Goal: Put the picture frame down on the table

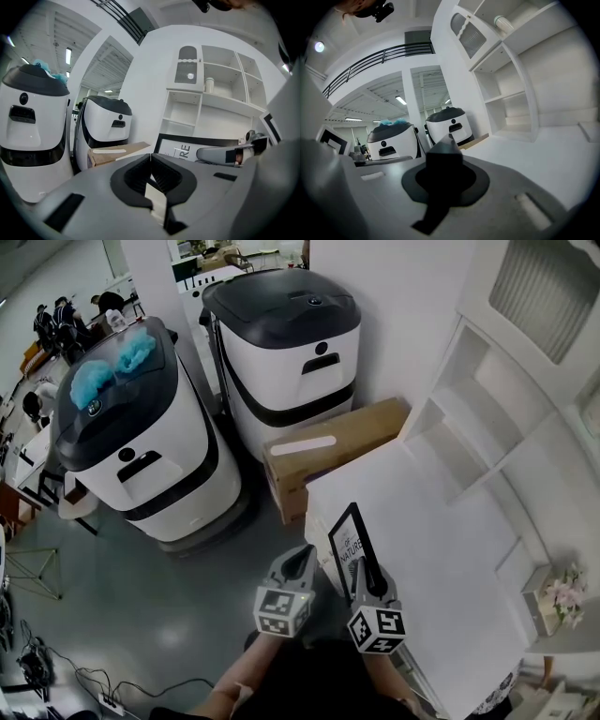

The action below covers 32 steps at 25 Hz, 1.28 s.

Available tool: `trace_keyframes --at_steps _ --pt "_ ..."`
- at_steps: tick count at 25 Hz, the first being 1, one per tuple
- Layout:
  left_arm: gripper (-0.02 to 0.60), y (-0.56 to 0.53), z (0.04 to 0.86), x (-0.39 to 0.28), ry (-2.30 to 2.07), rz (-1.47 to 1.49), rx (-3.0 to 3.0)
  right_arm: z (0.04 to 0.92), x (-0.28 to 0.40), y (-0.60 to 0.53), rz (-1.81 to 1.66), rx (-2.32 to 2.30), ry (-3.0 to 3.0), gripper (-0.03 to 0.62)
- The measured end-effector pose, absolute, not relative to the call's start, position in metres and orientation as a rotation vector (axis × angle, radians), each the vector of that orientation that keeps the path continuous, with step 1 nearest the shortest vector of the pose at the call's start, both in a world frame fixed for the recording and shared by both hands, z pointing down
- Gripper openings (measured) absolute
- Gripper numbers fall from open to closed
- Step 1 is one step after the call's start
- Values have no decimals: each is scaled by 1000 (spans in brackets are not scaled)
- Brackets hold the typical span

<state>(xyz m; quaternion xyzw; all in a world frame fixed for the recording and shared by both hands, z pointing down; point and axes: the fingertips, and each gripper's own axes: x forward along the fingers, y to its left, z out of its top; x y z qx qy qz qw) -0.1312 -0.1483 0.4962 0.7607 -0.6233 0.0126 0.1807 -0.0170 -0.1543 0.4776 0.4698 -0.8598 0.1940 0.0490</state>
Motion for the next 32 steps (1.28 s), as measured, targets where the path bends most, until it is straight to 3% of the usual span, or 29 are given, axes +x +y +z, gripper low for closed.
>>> trace_keyframes --at_steps 32 --pt "12 -250 500 -147 -1546 67 2331 473 -38 -234 692 1716 -2585 14"
